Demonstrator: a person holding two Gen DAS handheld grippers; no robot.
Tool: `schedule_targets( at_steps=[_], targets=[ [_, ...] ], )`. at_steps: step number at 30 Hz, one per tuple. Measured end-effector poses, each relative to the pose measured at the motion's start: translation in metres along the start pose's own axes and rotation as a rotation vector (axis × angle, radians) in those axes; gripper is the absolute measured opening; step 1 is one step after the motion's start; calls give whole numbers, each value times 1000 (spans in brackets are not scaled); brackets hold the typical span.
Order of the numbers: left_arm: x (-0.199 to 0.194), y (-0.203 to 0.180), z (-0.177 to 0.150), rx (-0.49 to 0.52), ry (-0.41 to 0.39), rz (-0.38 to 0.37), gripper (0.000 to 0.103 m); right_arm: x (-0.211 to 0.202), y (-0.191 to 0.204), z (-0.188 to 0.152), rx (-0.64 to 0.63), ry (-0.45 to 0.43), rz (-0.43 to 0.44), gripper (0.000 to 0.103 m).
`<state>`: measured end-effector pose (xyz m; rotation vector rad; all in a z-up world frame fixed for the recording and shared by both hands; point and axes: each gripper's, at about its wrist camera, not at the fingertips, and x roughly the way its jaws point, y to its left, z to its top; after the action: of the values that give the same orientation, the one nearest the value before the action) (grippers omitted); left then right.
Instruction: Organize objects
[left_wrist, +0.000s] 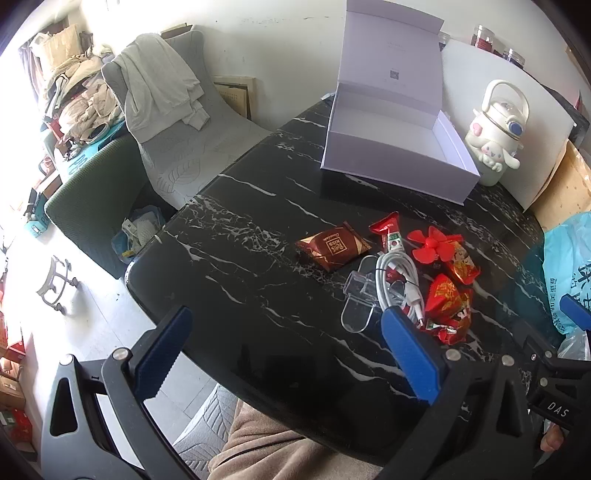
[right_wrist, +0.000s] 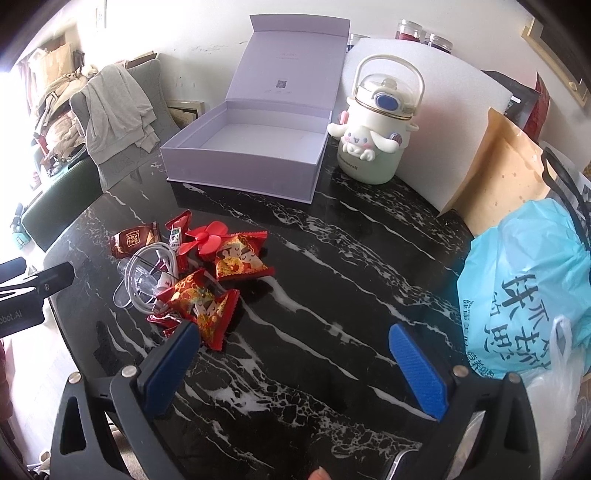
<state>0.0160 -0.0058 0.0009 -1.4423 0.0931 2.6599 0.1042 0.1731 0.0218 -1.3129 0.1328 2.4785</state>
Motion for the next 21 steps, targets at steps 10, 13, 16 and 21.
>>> schedule_targets(
  at_steps=[10,13,16,21],
  targets=[
    [-10,8,-4,-26,-26,-26,103,-14,0,-5,23,-31,-20,102],
    [-11,9,-4,-29,-30,-33,103,-18,-1,-7,27,-43,-28,102],
    [-12,8,-5,-27,-31,-39,103,-21,0,-9,33,-48,-24,102],
    [-12,6,-5,-12,-34,-36,103,-21,2,-11,33,-51,-23,102]
  ],
)
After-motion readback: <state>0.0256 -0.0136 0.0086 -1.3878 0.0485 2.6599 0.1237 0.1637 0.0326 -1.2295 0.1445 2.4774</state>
